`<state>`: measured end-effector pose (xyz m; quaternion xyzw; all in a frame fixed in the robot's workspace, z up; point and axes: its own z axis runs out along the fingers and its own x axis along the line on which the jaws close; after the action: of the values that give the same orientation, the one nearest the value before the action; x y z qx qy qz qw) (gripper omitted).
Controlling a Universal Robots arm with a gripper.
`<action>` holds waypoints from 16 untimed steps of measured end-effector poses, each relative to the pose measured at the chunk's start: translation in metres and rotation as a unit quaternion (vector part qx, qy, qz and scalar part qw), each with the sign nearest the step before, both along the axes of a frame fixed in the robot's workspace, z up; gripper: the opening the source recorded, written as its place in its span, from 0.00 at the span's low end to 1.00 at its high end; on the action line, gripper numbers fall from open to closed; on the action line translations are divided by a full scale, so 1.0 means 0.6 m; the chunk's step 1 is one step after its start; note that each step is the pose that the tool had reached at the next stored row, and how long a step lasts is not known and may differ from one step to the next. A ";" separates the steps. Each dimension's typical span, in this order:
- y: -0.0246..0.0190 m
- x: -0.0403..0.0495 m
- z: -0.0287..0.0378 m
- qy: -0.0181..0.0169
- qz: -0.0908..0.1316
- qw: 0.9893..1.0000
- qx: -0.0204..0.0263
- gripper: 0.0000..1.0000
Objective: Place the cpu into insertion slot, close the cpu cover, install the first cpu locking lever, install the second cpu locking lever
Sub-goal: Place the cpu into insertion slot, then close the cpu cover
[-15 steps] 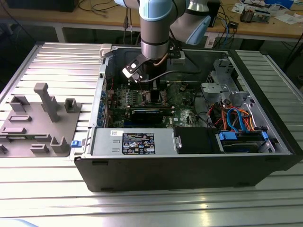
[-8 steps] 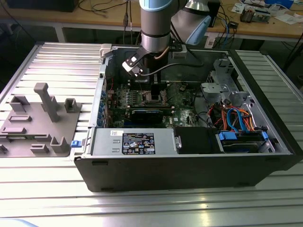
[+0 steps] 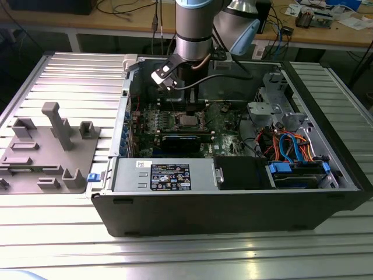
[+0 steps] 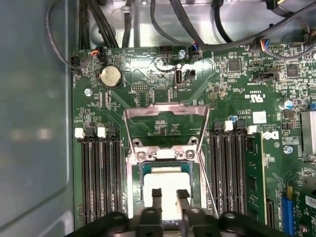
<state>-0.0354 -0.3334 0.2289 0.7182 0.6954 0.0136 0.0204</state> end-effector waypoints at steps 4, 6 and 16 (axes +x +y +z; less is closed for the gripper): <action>0.0001 0.000 0.000 0.001 0.000 1.000 0.000 0.11; 0.0001 0.000 0.000 0.002 0.000 1.000 0.000 0.11; 0.0001 0.000 0.000 0.004 0.000 1.000 0.001 0.11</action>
<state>-0.0354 -0.3333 0.2288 0.7183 0.6954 0.0112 0.0165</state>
